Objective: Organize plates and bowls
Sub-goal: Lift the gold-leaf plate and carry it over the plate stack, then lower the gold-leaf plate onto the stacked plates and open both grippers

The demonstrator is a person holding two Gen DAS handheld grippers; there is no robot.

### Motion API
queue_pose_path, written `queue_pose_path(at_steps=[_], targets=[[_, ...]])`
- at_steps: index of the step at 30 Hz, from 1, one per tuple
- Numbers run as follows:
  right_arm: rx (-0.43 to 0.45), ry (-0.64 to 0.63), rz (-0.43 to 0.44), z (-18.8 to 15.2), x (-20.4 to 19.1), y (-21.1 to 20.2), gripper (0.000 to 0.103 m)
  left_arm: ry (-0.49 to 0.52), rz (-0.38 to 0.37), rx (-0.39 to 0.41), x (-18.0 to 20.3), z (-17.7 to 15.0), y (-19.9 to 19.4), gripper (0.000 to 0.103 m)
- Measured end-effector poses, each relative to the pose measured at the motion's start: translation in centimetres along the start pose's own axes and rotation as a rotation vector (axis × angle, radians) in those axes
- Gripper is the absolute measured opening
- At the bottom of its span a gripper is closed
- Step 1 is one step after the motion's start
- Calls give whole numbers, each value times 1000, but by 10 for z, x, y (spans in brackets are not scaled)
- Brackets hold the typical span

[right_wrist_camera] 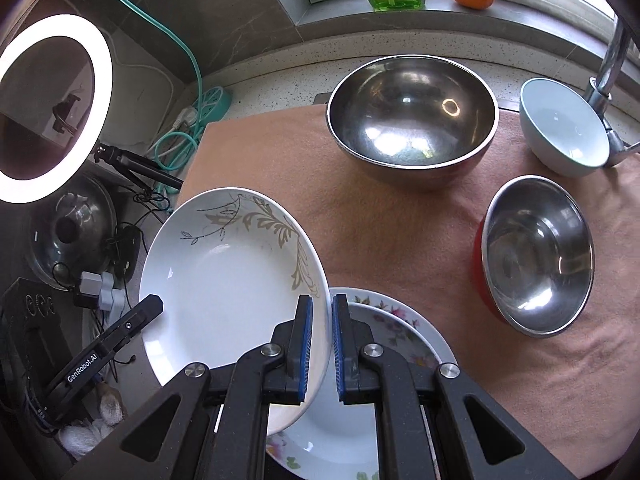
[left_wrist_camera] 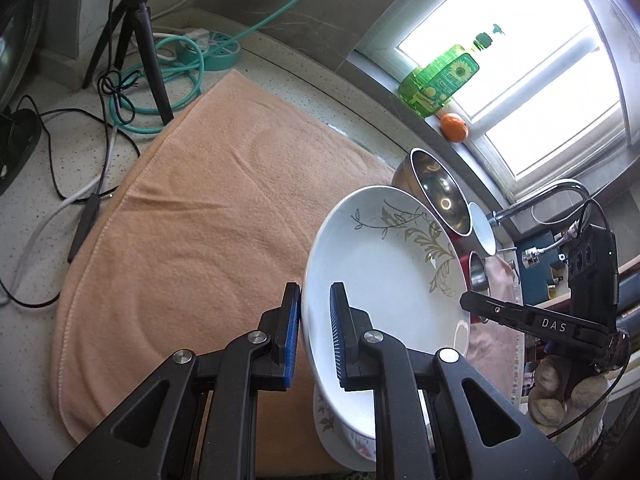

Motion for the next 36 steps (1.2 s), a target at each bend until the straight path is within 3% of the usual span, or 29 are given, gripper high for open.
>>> queue_pose_path(at_steps=[17,36], targets=[[28,106,-22,-67,58,-31,9,106,-9,-67,39,-54,12,13],[4,118,-48,-91,79,-25,9,153,33,-89,50,-66,28,13]])
Point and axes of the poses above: each gripper's, at about its wrist camera, not at the fingertips, and y roughly the way its jaws point, x to its right, z to its top, the point moved 4 cm from there along y, roughly the way its jaws point, and after that the axes turned 10 degrees about z, right-handed, at the moved point
